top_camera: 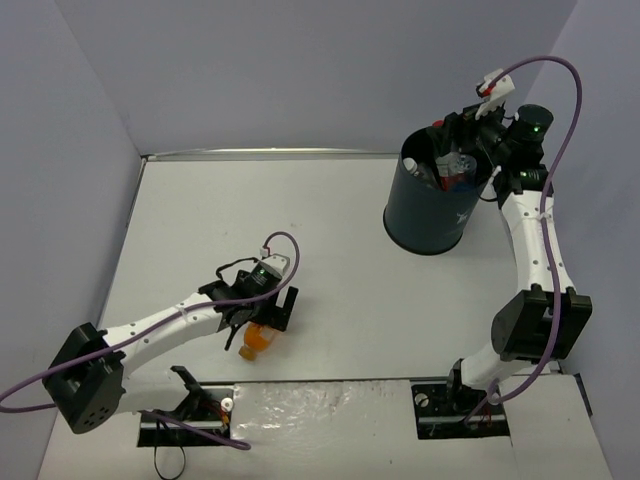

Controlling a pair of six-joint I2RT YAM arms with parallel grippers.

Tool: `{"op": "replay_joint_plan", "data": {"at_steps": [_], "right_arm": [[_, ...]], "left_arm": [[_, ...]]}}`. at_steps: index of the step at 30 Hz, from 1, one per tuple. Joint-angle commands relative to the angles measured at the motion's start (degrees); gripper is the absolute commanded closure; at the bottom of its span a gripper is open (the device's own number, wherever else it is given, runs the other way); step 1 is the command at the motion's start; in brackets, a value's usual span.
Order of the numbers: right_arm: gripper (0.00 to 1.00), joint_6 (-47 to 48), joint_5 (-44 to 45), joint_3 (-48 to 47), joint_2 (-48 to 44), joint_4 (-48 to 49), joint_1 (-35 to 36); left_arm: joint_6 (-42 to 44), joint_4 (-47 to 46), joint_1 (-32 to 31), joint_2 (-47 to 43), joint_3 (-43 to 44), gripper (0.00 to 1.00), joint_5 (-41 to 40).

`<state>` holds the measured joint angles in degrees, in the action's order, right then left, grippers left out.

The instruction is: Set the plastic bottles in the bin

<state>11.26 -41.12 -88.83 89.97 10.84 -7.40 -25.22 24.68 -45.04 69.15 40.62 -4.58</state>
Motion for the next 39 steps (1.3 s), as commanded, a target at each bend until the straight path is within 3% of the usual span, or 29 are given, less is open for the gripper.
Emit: {"op": "replay_joint_plan", "data": {"at_steps": [1, 4, 5, 9, 10, 13, 16, 22, 26, 31, 34, 39], "right_arm": [[0.0, -5.8, -1.93, 2.2, -5.23, 10.94, 0.48], [0.0, -7.39, -2.29, 5.07, -7.27, 14.47, 0.81], [0.0, -7.39, -2.04, 5.77, -7.9, 14.47, 0.94], [0.0, -6.74, -0.64, 7.71, -10.7, 12.48, 1.13], [0.0, -6.86, 0.14, 8.98, -11.97, 13.13, 1.25], [0.0, -10.2, 1.54, 14.7, -17.6, 18.36, 2.33], [0.0, -14.36, 2.95, 19.2, -21.98, 20.74, 4.38], [0.0, -21.18, 6.87, 23.34, -27.39, 7.64, 15.52], [0.0, -24.08, 8.35, 30.68, -30.29, 5.36, 20.22], [0.0, -20.95, 5.88, 37.13, -30.91, 2.93, 27.55], [0.0, -18.14, 5.52, 37.51, -28.59, 2.04, 35.53], [0.0, -14.7, 12.5, 35.59, -25.94, 3.62, 47.3]], "left_arm": [[-4.85, 2.59, -0.56, 0.1, 2.02, 0.03, -3.62], [-6.24, 2.91, -1.55, -0.34, 1.74, 0.03, -3.32], [-6.5, 2.91, -1.8, -0.53, 1.55, 0.09, -3.01], [-7.42, 2.82, -2.34, -1.55, 0.8, 0.46, -1.67], [-7.3, 2.4, -2.34, -1.74, 0.86, 0.6, -1.06], [-6.48, 2.52, -2.34, -2.71, 2.97, 0.78, -0.58], [-5.62, 2.41, -2.34, -4.44, 5.17, 0.8, -1.92], [-4.63, -6.61, -2.16, -7.25, 12.22, 0.84, -9.42], [-4.63, -13.29, -1.92, -6.73, 16.65, 0.85, -15.2], [-7.26, -21.23, -1.56, -6.6, 19.32, 0.88, -17.16], [-10.0, -28.86, -1.55, -7.54, 18.11, 0.89, -15.02], [-13.34, -35.71, -1.63, -8.33, 15.82, 0.92, -12.39]]}}
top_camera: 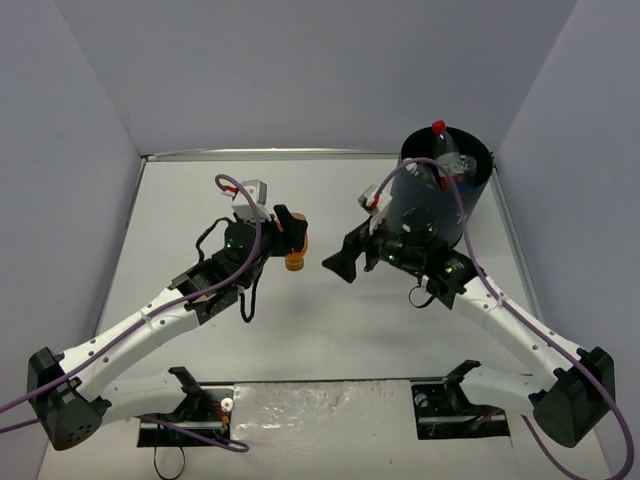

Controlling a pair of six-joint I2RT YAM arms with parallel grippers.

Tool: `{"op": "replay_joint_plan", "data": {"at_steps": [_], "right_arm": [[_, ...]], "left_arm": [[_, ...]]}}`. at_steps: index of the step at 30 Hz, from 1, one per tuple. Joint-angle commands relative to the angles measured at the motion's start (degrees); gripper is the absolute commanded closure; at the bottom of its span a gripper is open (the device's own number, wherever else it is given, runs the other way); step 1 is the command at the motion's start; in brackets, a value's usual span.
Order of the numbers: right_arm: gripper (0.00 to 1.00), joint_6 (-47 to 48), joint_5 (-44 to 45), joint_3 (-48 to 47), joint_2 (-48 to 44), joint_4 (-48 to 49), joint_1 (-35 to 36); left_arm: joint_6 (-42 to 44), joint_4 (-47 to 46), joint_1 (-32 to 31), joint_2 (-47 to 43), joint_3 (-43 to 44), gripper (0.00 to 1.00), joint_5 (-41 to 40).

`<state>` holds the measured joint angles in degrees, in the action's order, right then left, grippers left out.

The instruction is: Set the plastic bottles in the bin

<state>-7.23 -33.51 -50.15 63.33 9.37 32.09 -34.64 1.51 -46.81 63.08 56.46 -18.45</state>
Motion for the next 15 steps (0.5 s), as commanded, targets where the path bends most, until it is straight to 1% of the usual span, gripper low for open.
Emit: {"op": "replay_joint_plan", "data": {"at_steps": [1, 5, 9, 13, 15], "right_arm": [[0.0, 3.74, 5.19, -3.35, 1.35, 6.04, 9.04], [0.0, 1.83, 8.07, -4.05, 3.81, 10.65, 11.0], [0.0, -1.13, 11.92, -4.52, 7.61, 16.27, 11.24], [0.0, -3.32, 13.47, -5.83, 10.94, 21.42, 11.5], [0.08, -3.93, 13.23, -5.77, 11.78, 24.09, 11.75]], "left_arm": [[-4.42, -13.25, 0.14, -2.32, -0.34, 0.92, 1.49], [-5.52, -17.25, 0.14, -2.6, -1.63, 0.93, 3.86], [-7.21, -18.33, 0.11, -2.9, -2.18, 0.93, 7.32], [-8.26, -19.16, 0.05, -3.5, -3.01, 0.93, 9.77], [-8.46, -19.39, 0.05, -4.01, -3.3, 0.93, 10.07]]}}
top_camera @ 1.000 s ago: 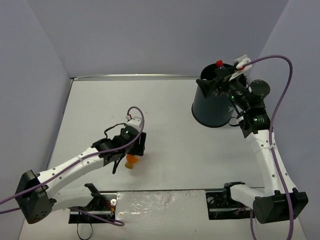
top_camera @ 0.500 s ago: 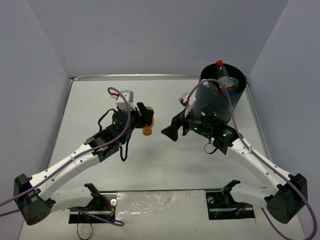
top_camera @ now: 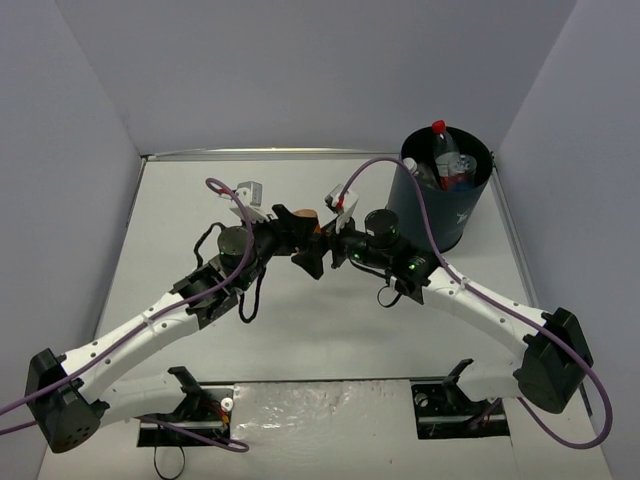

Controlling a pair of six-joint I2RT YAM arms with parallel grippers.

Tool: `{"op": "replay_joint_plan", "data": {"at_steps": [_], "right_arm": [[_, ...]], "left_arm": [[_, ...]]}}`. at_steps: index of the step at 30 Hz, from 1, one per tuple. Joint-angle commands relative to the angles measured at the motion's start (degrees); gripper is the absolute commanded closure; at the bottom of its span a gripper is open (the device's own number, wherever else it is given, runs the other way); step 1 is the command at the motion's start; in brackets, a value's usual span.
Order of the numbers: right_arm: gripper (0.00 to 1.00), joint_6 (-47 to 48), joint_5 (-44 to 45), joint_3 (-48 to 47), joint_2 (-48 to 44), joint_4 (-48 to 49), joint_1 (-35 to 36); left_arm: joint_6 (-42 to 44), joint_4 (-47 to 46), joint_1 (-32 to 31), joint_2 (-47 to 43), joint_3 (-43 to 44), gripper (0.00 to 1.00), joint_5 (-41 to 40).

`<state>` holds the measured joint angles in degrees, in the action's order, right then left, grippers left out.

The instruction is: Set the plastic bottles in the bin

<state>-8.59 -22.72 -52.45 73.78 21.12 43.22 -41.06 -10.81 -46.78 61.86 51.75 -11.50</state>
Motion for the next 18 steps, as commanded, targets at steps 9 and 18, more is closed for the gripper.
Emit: {"op": "replay_joint_plan", "data": {"at_steps": [9, 18], "right_arm": [[0.72, -1.76, 16.95, -4.21, -2.14, 7.77, -0.57], [0.72, 2.99, 24.42, -18.71, -1.71, -5.16, -25.41]], "left_arm": [[3.09, 3.73, 0.33, -4.08, 6.73, 0.03, -2.42], [3.5, 22.53, 14.25, -9.89, 12.94, 0.03, -6.84]]}}
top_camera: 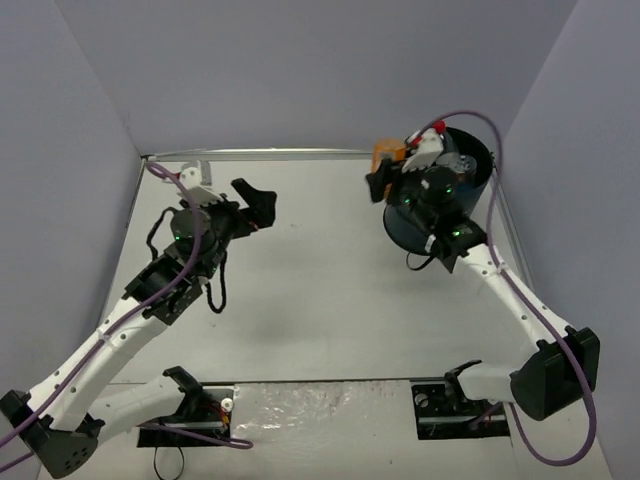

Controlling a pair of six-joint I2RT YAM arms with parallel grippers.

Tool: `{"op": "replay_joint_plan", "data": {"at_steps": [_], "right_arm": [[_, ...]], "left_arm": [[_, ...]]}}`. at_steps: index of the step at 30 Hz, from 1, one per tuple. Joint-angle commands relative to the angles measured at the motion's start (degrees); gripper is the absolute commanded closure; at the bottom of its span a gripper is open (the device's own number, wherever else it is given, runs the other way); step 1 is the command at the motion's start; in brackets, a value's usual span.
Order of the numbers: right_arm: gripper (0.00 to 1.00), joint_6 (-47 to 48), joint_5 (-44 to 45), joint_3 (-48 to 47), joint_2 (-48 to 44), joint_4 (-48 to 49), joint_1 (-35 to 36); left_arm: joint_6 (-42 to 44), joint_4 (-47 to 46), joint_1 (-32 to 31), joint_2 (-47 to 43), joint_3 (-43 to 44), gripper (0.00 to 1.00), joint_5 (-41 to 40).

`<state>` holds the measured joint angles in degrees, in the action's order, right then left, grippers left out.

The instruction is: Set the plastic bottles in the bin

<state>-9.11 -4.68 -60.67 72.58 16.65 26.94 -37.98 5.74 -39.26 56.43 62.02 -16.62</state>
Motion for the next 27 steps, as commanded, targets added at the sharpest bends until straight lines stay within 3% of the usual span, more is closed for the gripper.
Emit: {"op": "replay_joint_plan", "data": {"at_steps": [1, 4, 9, 11, 14, 17, 22, 27], "right_arm": [[0.72, 4.16, 6.82, -13.47, 1.24, -2.26, -10.98], [0.68, 5.7, 6.04, -21.18, 7.18, -7.24, -17.31], [0.61, 7.47, 6.15, -25.46, 13.26, -10.23, -18.78], [0.45, 7.64, 7.71, -25.39, 14.27, -10.26, -18.88], [0.14, 7.82, 9.9, -25.2, 14.54, -10.58, -19.03], [0.0, 7.81, 11.06, -25.36, 13.52, -10.59, -19.03], [0.0, 6.41, 12.67, -25.51, 7.93, -11.6, -19.03], [0.0, 0.74, 15.53, -19.55, -3.32, -17.09, -19.03]], "left_arm": [[0.37, 7.26, 8.43, -5.65, 1.69, 0.03, -1.92], [0.92, 9.53, 10.47, -8.81, -1.16, 0.03, -3.45], [1.26, 13.04, 10.72, -10.87, -3.42, 0.03, -6.35], [1.38, 14.72, 10.79, -11.47, -4.23, 0.03, -8.05], [1.58, 16.96, 10.8, -11.59, -4.09, 0.03, -9.83], [2.19, 18.4, 10.87, -11.6, -3.33, 0.03, -10.6], [3.37, 19.51, 10.87, -11.61, -2.56, 0.03, -11.14], [3.36, 20.78, 10.91, -11.33, -3.2, 0.03, -11.98]]}}
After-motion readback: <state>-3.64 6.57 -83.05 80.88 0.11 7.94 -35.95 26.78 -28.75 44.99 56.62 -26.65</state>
